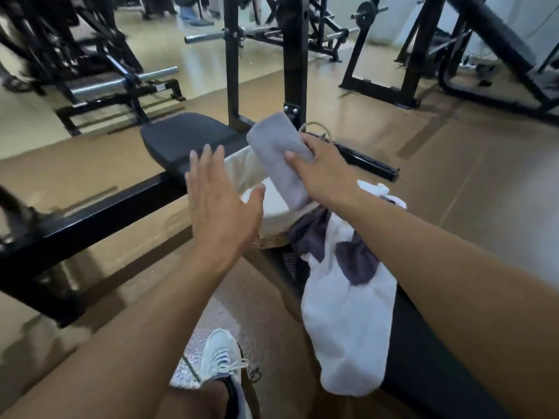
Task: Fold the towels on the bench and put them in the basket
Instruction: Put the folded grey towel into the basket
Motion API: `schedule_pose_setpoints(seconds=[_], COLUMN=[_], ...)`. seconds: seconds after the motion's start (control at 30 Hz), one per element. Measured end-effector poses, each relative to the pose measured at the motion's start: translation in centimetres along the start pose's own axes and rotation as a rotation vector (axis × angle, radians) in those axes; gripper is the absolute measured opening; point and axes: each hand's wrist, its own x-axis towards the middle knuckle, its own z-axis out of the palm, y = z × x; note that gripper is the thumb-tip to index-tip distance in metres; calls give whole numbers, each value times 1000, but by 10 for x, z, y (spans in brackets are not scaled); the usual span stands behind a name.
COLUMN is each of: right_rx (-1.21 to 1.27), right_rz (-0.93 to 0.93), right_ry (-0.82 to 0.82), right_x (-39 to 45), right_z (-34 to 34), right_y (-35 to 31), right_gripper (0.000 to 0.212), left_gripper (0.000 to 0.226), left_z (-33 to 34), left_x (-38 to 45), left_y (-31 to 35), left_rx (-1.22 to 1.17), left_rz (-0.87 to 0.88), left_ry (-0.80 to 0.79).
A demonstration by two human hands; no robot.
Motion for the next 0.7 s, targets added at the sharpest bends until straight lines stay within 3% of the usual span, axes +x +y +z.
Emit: schedule_pose_setpoints(seconds=[0.07, 0.17, 0.47, 0.6, 0.7], right_rx=[-164, -239, -494, -634, -631], right_rz=[31, 184, 208, 169, 118], right_ry=[-128, -293, -599, -626, -583], right_x=[28, 51, 65, 65, 70], right_z=[22, 55, 88, 82, 70], right_y=[-2, 10, 21, 16, 11], right_gripper=[28, 35, 46, 40, 55], left_gripper=[102, 123, 125, 126, 125], left_z=[2, 12, 18, 18, 17], left_x=[13, 9, 11, 10, 10], left_y=[-25, -44, -46, -43, -40], left_rx=[160, 107, 26, 16, 36], left_rz=[-71, -139, -81, -110, -112], left_ry=[-140, -281, -203, -202, -218])
